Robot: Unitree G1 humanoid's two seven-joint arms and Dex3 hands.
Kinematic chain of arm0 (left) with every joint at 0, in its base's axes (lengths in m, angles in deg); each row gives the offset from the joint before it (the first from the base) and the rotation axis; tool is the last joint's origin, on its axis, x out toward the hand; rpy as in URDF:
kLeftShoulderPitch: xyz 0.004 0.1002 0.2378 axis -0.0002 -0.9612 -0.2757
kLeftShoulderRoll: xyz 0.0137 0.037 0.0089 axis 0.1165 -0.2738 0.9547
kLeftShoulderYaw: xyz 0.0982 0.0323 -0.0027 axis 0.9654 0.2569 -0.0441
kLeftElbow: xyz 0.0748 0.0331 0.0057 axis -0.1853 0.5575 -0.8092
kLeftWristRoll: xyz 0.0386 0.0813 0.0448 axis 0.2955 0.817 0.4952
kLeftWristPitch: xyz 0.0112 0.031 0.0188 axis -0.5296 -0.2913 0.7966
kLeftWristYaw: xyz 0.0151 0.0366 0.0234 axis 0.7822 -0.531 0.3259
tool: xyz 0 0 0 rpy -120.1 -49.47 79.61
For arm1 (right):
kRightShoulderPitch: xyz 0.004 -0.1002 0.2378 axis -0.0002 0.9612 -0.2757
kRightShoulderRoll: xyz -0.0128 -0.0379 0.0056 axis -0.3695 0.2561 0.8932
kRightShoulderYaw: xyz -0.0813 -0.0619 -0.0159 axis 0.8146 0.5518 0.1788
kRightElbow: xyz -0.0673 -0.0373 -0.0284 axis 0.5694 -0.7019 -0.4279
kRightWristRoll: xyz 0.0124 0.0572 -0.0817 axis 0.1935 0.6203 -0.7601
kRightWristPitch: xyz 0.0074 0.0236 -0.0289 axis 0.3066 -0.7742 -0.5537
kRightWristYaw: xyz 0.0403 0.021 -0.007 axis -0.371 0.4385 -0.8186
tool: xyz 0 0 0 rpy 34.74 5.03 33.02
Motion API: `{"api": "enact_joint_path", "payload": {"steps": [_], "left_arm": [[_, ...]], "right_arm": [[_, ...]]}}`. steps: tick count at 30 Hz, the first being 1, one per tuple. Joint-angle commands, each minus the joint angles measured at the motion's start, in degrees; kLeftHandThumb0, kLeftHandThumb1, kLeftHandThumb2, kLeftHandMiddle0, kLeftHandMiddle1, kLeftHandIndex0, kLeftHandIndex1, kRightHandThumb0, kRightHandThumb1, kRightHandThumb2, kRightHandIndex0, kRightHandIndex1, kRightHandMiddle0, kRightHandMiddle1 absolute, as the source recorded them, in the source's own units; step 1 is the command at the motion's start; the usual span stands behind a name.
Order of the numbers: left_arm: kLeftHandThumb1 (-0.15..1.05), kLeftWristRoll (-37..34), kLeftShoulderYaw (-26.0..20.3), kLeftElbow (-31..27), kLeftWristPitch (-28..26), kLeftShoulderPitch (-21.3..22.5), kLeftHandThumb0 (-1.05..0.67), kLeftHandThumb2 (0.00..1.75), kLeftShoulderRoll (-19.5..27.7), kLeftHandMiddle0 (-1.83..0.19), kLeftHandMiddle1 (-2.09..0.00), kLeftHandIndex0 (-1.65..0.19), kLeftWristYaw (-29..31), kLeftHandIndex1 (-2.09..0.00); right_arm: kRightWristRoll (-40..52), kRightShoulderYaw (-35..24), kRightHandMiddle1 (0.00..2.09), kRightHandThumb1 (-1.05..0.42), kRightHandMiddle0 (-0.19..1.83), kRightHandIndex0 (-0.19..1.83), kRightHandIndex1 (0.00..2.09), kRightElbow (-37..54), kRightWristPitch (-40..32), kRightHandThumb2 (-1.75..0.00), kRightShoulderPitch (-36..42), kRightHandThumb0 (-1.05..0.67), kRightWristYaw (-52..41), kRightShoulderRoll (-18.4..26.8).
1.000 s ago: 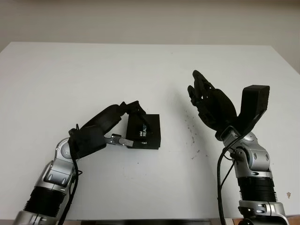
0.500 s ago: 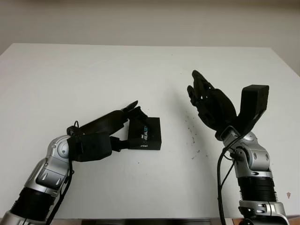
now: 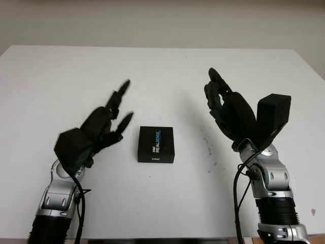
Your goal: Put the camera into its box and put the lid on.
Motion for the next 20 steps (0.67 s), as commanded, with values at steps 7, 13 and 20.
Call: {"api": "enact_joint_path", "payload": {"steps": [7,13,20], "left_arm": [[1.05,-2.5,-4.1,0.1,5.2,-0.5,-0.74,0.53,-2.5,0.19,0.0,0.19,-3.5,0.0],[1.05,-3.6,-5.1,0.8,5.9,-2.4,-0.76,0.54,-2.4,0.19,0.0,0.19,-3.1,0.0],[1.05,-3.7,-5.3,-2.2,5.5,-5.7,-0.77,0.54,-2.9,0.19,0.0,0.19,-4.2,0.0]], "right_arm": [[-0.7,1.1,0.0,-1.05,-0.19,-0.19,0.0,-1.2,4.2,-0.67,0.5,-0.69,-0.6,-1.4],[-1.5,1.7,0.0,-1.05,-0.19,-0.19,0.0,-3.1,6.0,-0.69,0.1,-0.69,-1.0,-1.4],[-1.0,1.6,0.0,-1.05,-0.19,-0.19,0.0,-1.8,6.2,-0.69,1.5,-0.68,-1.1,-1.9]]}}
